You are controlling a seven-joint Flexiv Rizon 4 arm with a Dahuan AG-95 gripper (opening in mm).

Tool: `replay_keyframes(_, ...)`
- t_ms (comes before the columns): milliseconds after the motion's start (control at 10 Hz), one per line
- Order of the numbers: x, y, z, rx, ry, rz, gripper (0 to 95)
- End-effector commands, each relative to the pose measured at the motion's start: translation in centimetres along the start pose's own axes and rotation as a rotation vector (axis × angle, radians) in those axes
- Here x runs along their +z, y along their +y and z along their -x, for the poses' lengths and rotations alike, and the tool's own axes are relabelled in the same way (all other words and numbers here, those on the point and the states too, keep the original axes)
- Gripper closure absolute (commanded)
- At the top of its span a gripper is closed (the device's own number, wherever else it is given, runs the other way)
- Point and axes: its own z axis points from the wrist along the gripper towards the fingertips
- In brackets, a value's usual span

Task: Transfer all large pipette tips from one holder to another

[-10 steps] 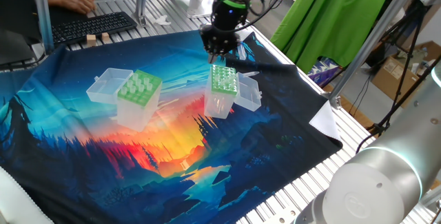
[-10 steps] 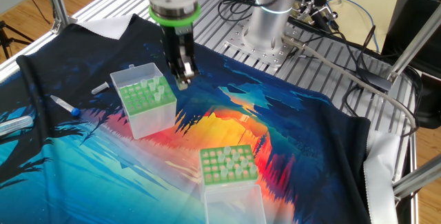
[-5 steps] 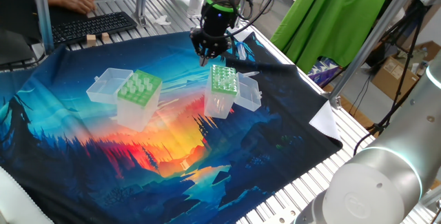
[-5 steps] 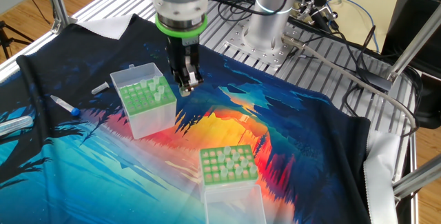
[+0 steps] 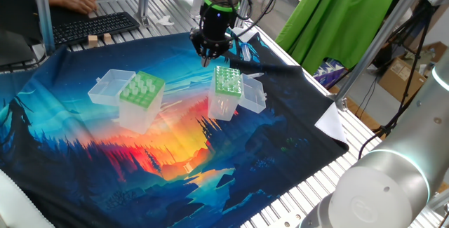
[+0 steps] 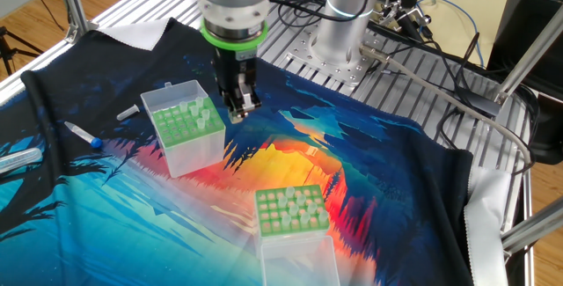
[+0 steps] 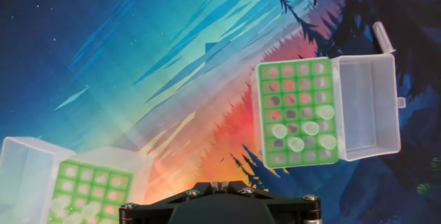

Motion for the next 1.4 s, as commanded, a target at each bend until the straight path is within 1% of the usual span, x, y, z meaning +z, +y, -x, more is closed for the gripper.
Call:
replay_keyframes(100, -0.01, -0.07, 0.03, -0.025, 0.016, 0.016, 95.0)
replay_keyframes(200, -0.01, -0.07, 0.03, -0.033, 0.019, 0.018, 95.0)
replay_keyframes(300, -0.01, -0.07, 0.03, -0.065, 0.031, 0.037, 95.0)
replay_keyframes(400, -0.01, -0.07, 0.03, -0.100, 0.028, 0.038, 95.0)
replay_keyframes(600, -0.01, -0.07, 0.03, -0.130, 0.021, 0.030, 95.0)
replay_keyframes(700, -0.01, -0.07, 0.03, -0.120, 0.025, 0.031, 95.0)
replay_keyframes(800, -0.01, -0.07, 0.03, -0.121, 0.017, 0.018, 95.0)
replay_keyframes(900, -0.01, -0.07, 0.03, -0.115, 0.020, 0.021, 95.0)
replay_keyframes(1000, -0.01, -0.07, 0.03, -0.087, 0.026, 0.031, 95.0)
replay_keyframes(1100, -0.01, -0.07, 0.03, -0.069, 0.029, 0.033, 95.0)
replay_keyframes(1200, -0.01, -0.07, 0.03, -0.056, 0.027, 0.030, 76.0)
replay_keyframes(1400, 0.31, 0.45, -0.08, -0.035, 0.030, 0.029, 76.0)
